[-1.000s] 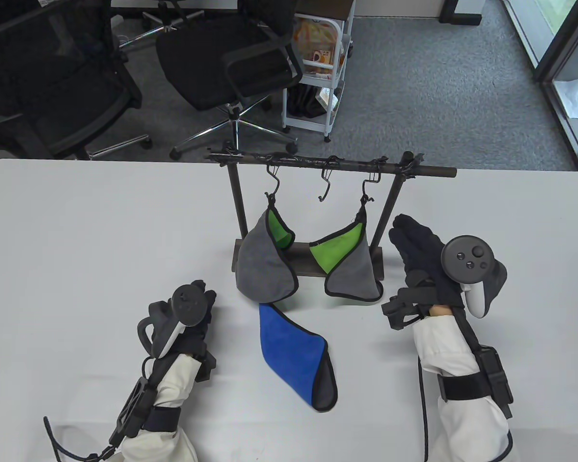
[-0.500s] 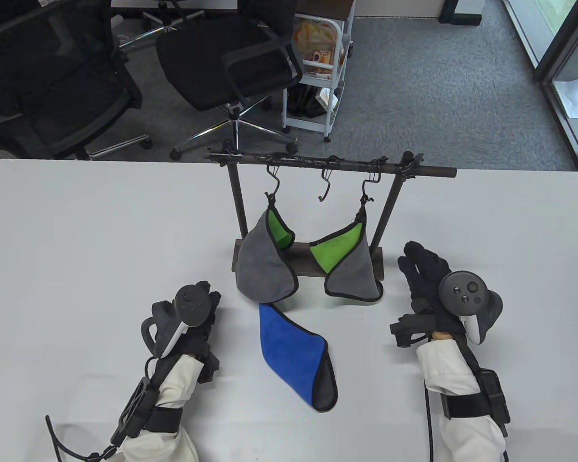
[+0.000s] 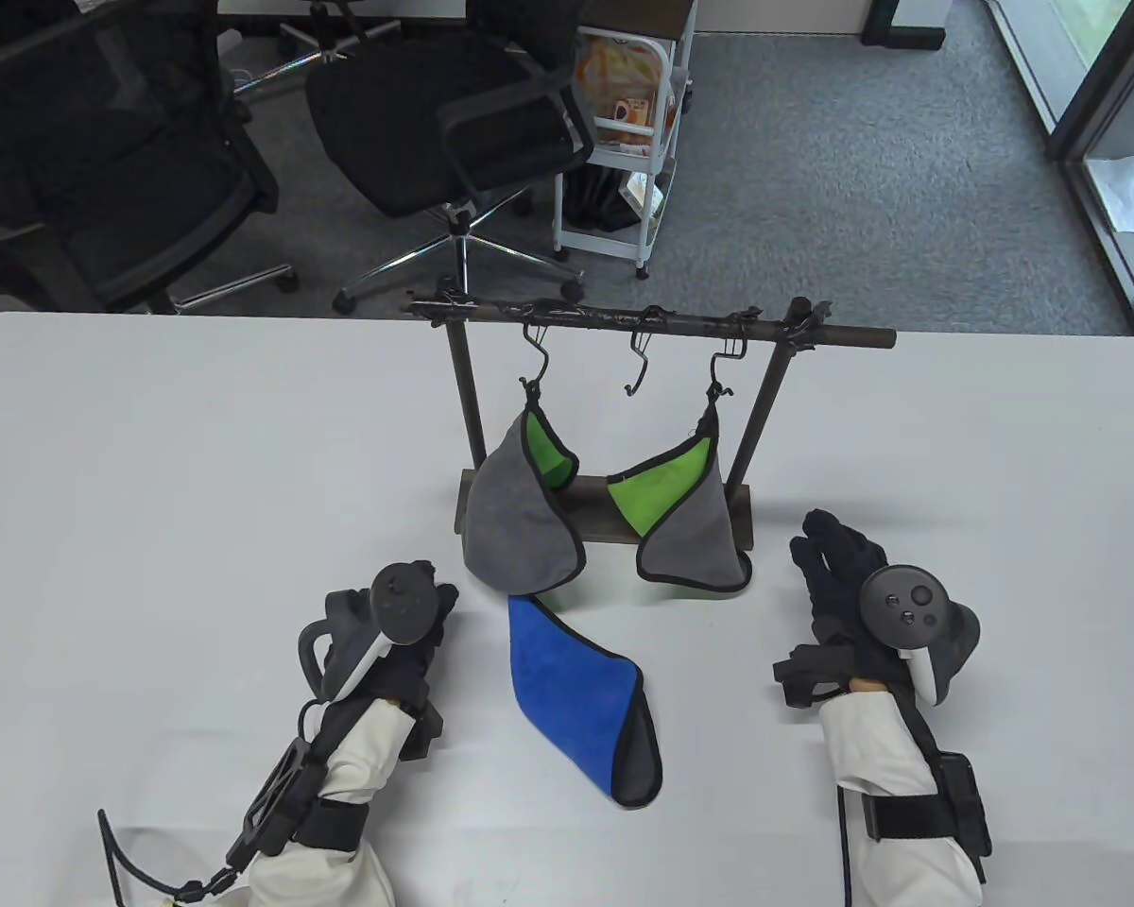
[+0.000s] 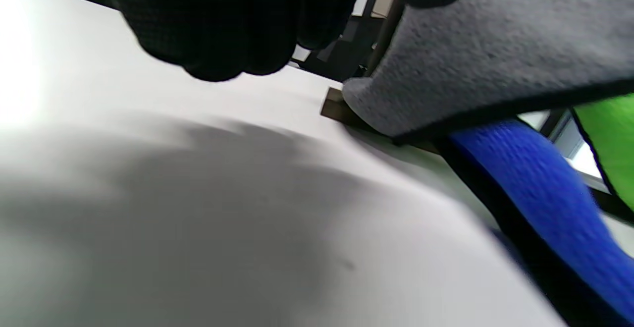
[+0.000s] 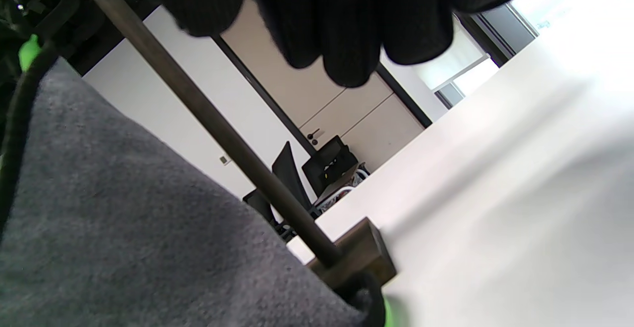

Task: Hook hand towel onto s-hook

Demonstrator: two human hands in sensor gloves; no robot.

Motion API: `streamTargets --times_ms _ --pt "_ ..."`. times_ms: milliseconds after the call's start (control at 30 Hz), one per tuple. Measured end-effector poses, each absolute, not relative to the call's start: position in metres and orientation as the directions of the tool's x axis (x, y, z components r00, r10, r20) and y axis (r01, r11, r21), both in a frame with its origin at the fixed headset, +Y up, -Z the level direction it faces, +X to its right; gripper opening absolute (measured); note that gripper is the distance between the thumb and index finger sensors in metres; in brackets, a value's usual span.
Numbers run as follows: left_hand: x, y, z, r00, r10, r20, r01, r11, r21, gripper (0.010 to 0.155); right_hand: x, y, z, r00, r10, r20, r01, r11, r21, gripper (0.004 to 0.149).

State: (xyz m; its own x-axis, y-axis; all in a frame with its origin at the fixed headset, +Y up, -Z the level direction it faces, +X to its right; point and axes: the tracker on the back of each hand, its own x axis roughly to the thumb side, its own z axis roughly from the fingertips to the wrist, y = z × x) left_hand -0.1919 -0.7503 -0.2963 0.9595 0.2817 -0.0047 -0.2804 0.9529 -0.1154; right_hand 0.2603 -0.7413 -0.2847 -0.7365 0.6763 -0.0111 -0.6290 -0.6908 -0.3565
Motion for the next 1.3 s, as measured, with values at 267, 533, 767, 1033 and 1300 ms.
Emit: streamTargets --times_ms 267,533,767,1033,1300 --pt "-0.144 -0.764 -0.299 0.984 0.123 0.129 -0.068 0.929 -0.364 0.087 0.260 -0.742 -0.285 -0.731 0.683 -0.010 -0.636 -0.685 -0.355 0.054" --pt "-0.098 -0.777 -0.311 0.989 -0.046 0.142 0.097 0.922 -0.375 0.088 0.259 -0.742 -0.286 -0.719 0.695 0.008 -0.652 -0.670 -0.354 0.054" --pt "-0.084 -0.780 -0.318 0.991 -0.018 0.135 0.056 0.957 -0.284 0.059 0.261 -0.742 -0.286 -0.710 0.704 0.008 -0.660 -0.661 -0.357 0.054" --pt "-0.101 -0.776 -0.317 0.986 0.089 0.138 -0.055 0.971 -0.231 0.039 0.267 -0.741 -0.285 -0.686 0.728 0.006 -0.678 -0.636 -0.369 0.054" --pt "-0.103 -0.755 -0.311 0.966 0.188 0.179 -0.157 0.972 -0.173 0.039 0.275 -0.742 -0.283 -0.667 0.745 -0.006 -0.687 -0.617 -0.384 0.055"
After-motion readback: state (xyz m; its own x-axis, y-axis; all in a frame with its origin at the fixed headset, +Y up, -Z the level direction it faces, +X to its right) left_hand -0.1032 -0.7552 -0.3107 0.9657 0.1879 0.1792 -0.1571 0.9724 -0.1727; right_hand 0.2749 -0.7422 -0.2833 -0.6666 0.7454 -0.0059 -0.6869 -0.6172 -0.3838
